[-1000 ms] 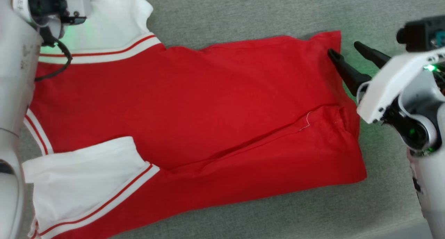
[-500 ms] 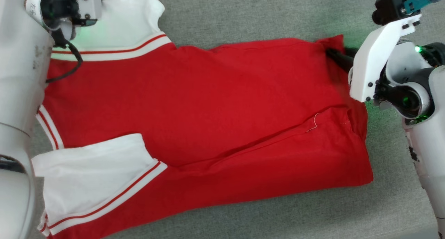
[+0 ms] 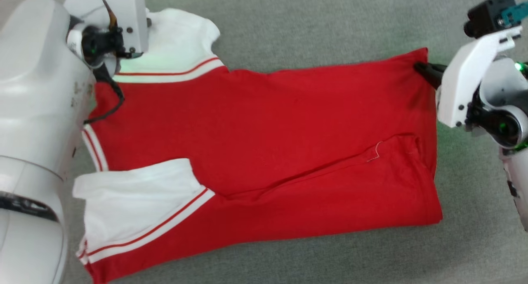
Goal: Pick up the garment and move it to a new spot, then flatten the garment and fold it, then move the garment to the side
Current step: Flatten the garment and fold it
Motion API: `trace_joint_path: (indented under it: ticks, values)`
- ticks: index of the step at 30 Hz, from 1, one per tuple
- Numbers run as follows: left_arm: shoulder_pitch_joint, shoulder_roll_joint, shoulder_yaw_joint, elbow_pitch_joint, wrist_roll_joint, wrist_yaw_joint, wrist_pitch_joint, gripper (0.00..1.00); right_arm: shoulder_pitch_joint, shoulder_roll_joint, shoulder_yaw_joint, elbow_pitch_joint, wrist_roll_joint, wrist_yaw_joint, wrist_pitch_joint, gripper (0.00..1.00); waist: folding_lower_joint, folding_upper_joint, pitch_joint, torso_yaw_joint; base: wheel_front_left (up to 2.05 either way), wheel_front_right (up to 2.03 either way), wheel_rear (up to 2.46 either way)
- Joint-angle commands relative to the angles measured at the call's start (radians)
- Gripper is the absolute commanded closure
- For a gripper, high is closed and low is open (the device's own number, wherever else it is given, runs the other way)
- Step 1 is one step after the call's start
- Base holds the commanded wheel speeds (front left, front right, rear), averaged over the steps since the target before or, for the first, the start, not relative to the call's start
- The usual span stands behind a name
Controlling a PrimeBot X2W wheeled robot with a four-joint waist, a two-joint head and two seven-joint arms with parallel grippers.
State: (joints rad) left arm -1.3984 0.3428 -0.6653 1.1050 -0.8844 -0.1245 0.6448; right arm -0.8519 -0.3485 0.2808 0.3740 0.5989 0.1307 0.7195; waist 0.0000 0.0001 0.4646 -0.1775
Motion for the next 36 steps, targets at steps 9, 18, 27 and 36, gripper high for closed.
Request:
trace_joint_path:
  ticks: [9,18,27,36]
  values:
    - [0.116,0.026,-0.035,-0.13,-0.078,-0.007,-0.038,1.0,0.14,-0.085,-0.014,-0.023,0.016,0.0,-0.055,1.0,0.0,-0.0001,-0.199,0.119,0.0,0.0,0.0]
    - [0.272,0.106,-0.09,-0.301,-0.157,-0.006,-0.032,1.0,0.304,-0.135,-0.03,-0.093,0.041,0.0,-0.064,1.0,0.0,-0.0001,-0.33,0.19,0.0,0.0,0.0]
    - [0.463,0.189,-0.119,-0.495,-0.197,0.034,0.015,1.0,0.461,-0.162,-0.056,-0.188,0.049,0.0,-0.038,1.0,0.0,-0.0001,-0.395,0.225,0.0,0.0,0.0]
    - [0.671,0.239,-0.148,-0.708,-0.244,0.151,0.074,1.0,0.58,-0.142,-0.1,-0.236,0.05,0.0,0.013,1.0,0.0,-0.0001,-0.414,0.231,0.0,0.0,0.0]
